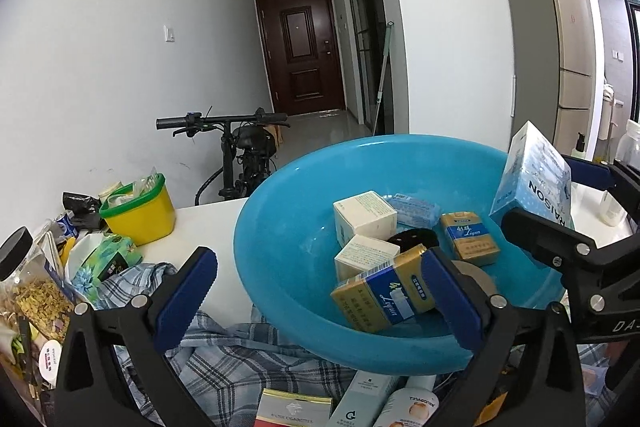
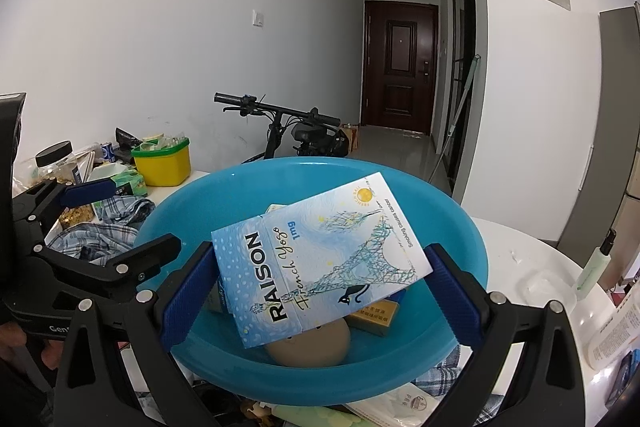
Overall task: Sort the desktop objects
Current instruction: 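Release the gold-and-blue box into the basin with the left tool while the right tool lowers the RAISON box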
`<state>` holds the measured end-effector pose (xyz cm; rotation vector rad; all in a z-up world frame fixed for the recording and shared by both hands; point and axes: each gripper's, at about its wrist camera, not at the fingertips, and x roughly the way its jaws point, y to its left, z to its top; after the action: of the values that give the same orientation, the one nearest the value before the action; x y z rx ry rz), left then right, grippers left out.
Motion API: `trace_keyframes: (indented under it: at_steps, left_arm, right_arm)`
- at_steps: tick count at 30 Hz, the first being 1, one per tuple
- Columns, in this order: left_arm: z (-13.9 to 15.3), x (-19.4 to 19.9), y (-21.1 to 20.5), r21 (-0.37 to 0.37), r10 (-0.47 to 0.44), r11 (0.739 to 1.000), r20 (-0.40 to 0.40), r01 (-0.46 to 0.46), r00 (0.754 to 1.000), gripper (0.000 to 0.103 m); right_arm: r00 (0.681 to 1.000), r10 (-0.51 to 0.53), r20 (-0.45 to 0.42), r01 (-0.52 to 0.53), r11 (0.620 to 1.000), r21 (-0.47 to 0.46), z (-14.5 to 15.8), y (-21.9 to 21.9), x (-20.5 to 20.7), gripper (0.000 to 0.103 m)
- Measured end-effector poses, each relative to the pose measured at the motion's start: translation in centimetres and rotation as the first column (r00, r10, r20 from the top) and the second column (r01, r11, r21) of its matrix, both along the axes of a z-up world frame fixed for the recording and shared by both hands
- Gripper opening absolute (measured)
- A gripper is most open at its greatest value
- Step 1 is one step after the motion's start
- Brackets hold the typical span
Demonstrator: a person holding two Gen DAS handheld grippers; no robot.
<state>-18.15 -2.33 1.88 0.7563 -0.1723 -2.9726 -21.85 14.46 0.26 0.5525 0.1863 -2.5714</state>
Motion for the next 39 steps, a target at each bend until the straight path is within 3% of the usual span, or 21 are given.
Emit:
trace_keyframes:
  at_steps: [33,39]
  left_arm:
    - [-0.47,-0.31,-0.17,0.002,0.002,1.0,0.01,-0.002,1.0,0.103]
    - [0.08,0.09,-0.85,0.03,0.0,1.0,-0.002,0.0,1.0,0.103]
  right_arm:
    - [1.0,0.003,0.017,-0.003,1.0,-0.003,0.05,-0.08,-0.04,0.1]
    - [1.0,0.002,0.007,-0.002,1.0,-0.014,-0.18,0.13,-0.06,0.1]
